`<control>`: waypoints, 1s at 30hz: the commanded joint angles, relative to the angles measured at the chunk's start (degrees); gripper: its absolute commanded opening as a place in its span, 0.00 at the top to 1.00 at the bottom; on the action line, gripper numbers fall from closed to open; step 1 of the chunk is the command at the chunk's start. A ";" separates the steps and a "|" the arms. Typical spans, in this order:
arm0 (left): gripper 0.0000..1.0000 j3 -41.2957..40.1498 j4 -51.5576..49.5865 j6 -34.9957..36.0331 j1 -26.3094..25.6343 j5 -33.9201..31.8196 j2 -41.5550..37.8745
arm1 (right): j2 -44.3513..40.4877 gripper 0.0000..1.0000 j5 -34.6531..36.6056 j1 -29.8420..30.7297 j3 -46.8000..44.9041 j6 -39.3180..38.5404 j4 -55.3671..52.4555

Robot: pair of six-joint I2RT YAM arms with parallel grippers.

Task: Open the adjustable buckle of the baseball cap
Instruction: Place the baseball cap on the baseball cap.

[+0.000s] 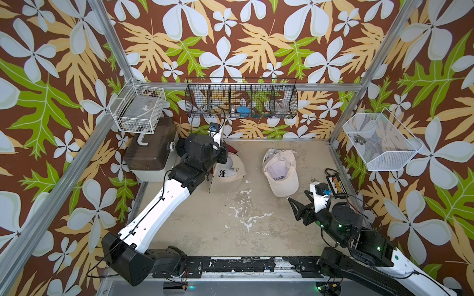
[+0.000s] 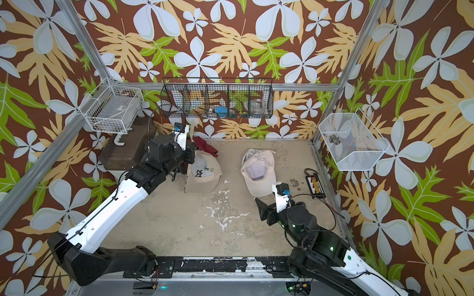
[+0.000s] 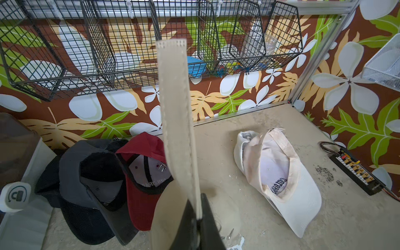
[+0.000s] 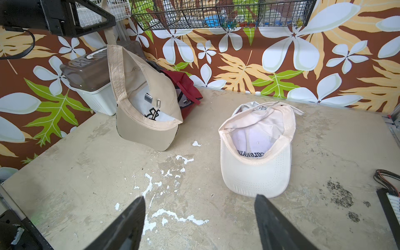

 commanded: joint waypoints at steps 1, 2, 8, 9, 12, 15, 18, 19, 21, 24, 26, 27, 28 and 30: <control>1.00 1.12 0.62 1.39 1.64 2.61 0.77 | 0.00 0.19 0.91 0.06 -0.04 -0.77 0.29; 1.00 1.44 0.60 1.51 2.34 3.04 1.17 | -0.04 0.19 0.91 0.04 -0.08 -0.88 0.27; 1.00 4.32 0.39 1.79 5.26 4.88 3.80 | 0.00 0.19 0.97 0.04 -0.20 -0.97 0.43; 1.00 4.93 0.30 1.83 5.54 5.00 4.24 | 0.00 0.19 1.01 0.05 -0.18 -1.05 0.48; 1.00 6.84 -0.03 2.05 6.19 5.21 5.68 | 0.02 0.19 0.97 0.05 -0.26 -1.16 0.59; 1.00 8.96 -0.64 2.44 6.78 5.08 7.35 | -0.04 0.19 0.72 0.05 -0.28 -1.23 0.64; 1.00 10.79 -1.12 2.75 7.34 4.94 8.66 | -0.15 0.19 0.58 0.05 -0.22 -1.23 0.58; 1.00 11.23 -1.17 2.84 7.56 4.87 8.98 | -0.22 0.19 0.51 0.05 -0.23 -1.23 0.60; 1.00 12.24 -1.35 2.89 7.97 5.03 9.79 | -0.26 0.19 0.32 0.05 -0.23 -1.23 0.65; 1.00 13.76 -1.69 3.22 8.56 5.07 11.04 | -0.35 0.19 0.14 0.07 -0.27 -1.23 0.70; 1.00 14.87 -1.78 3.28 9.03 5.12 11.95 | -0.36 0.19 0.23 0.05 -0.36 -1.32 0.83; 1.00 15.54 -1.83 3.33 9.35 5.22 12.39 | -0.35 0.19 0.18 0.05 -0.32 -1.40 0.90; 1.00 16.02 -1.95 3.29 9.67 5.22 12.87 | -0.35 0.19 0.23 0.06 -0.31 -1.41 0.86; 1.00 17.30 -1.96 3.21 10.45 5.64 13.84 | -0.35 0.19 0.03 0.05 -0.29 -1.41 0.91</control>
